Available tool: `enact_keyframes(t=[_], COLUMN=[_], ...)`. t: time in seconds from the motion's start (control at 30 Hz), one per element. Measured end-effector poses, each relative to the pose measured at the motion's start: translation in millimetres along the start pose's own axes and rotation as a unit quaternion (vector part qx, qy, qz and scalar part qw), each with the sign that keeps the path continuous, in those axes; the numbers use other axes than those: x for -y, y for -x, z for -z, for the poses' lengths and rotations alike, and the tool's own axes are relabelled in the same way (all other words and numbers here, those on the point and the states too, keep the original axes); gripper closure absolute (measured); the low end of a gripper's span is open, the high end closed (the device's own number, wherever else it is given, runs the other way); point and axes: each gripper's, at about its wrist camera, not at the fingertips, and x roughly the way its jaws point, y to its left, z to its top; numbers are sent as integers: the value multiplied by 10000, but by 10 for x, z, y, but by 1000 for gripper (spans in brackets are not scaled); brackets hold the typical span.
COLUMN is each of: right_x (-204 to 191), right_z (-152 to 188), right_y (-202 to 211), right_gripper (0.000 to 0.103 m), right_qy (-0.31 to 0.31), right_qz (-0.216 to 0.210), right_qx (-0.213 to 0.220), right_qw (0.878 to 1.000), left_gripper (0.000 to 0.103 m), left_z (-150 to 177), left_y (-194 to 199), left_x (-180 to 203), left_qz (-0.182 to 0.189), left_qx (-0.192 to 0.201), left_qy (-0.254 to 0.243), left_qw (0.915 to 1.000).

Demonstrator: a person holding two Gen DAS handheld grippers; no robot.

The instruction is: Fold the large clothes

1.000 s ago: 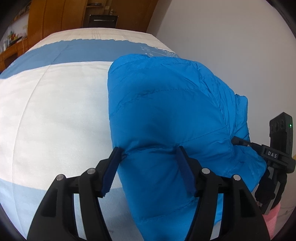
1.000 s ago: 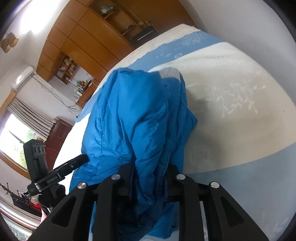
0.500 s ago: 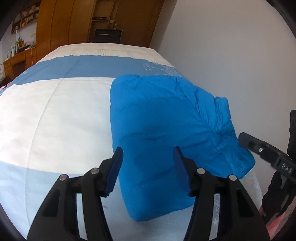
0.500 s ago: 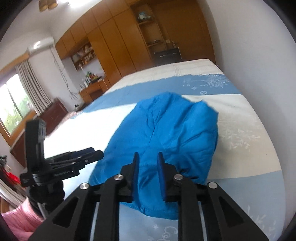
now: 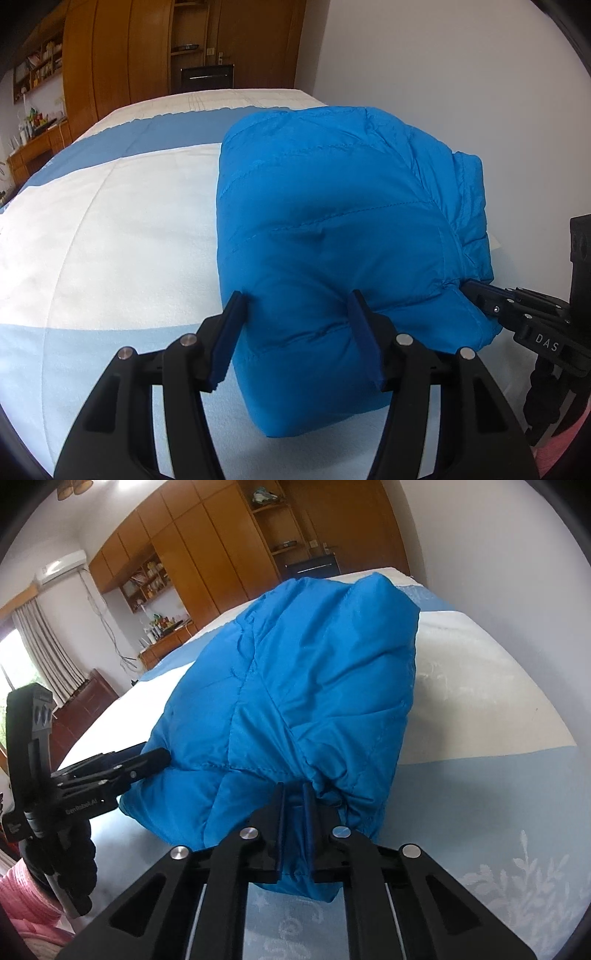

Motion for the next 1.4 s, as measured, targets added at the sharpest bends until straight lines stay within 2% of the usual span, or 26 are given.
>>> enact_keyframes(t=[0.07,0.13,0.23,0.33,0.43,0.57,0.63,0.67,0.73,0.87,1.03,1.13,1.2,1.33,1.4], right_x=[-53,-87,-96,-179,-216,-178,-57,-4,136,371,517,510,463,187,60], right_z=[-58,-183,-404,-760,-1144,-1407,-1475,-1481,-1475,-1388,-1291,-1305,-1292,-1206,-1108], right_y=[34,166,327,384,185,-205,-406,-488,-603,-821,-954,-860,-688,-259,-136], right_gripper=[96,92,91,90,90,90,90,91,95,97,98,98,93,90,90], right_qy=[154,147,117,326,386,434,257,169,38,-252,-489,-564,-566,-143,44], right_qz=[52,-130,-300,-98,28,491,534,552,565,509,343,338,336,322,268], right_qx=[-58,-97,86,316,259,81,-30,-71,-137,-294,-317,-252,-75,300,302], right_qw=[9999,9998,9994,9989,9989,9978,9982,9983,9983,9980,9977,9975,9978,9989,9992], left_gripper=[46,46,48,48,48,50,50,50,49,47,47,47,49,49,49], left_z=[-58,-148,-376,-710,-1029,-1309,-1370,-1390,-1388,-1418,-1398,-1400,-1395,-1263,-1113], left_y=[25,29,59,42,-127,-402,-583,-713,-836,-1108,-1200,-1088,-916,-450,-236], left_x=[-50,-113,-261,-343,-327,-249,-240,-244,-252,-310,-360,-360,-339,-316,-299], left_qz=[98,250,474,607,766,676,765,820,834,895,940,784,657,514,422], left_qx=[-97,-233,-284,-234,-383,-473,-664,-815,-907,-1092,-1199,-1118,-986,-523,-352], left_qy=[84,193,454,592,693,609,628,668,706,712,801,712,689,555,481], left_qw=[9999,9992,9974,9961,9939,9947,9929,9910,9899,9874,9851,9881,9906,9958,9973])
